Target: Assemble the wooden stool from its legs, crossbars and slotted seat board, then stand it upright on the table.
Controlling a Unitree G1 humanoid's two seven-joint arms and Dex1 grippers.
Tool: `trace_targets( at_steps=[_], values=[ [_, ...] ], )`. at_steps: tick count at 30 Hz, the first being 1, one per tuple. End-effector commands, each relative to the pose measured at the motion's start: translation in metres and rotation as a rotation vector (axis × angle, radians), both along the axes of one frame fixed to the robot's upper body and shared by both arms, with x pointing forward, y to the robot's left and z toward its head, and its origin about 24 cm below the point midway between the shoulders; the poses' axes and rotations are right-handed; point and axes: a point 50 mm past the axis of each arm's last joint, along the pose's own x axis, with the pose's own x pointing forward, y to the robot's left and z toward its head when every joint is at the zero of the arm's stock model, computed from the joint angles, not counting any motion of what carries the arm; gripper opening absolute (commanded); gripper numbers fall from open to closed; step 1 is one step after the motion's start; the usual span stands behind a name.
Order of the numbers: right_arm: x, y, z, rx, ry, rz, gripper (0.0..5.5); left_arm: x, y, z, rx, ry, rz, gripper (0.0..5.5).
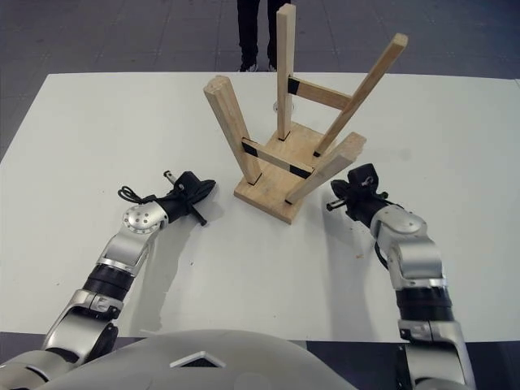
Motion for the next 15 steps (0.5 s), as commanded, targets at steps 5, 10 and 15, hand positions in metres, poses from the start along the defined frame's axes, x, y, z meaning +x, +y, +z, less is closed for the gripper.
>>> trace_targets(
  at_steps=[5, 10, 15],
  values=[
    [0.031, -0.003, -0.012, -0.015, 0.005, -0.014, 0.13, 0.004, -0.027, -0.010, -0.055, 0.062, -0.081, 0.10],
    [0.034, 0.007, -0.016, 0.016, 0.012, 0.059, 0.13, -0.013, -0.043, -0.015, -0.146, 0.161, -0.159, 0.10],
    [0.042, 0.036, -0.008, 0.030, -0.034, 0.219, 0.13, -0.040, -0.043, -0.008, -0.185, 0.215, -0.201, 0.10]
  ],
)
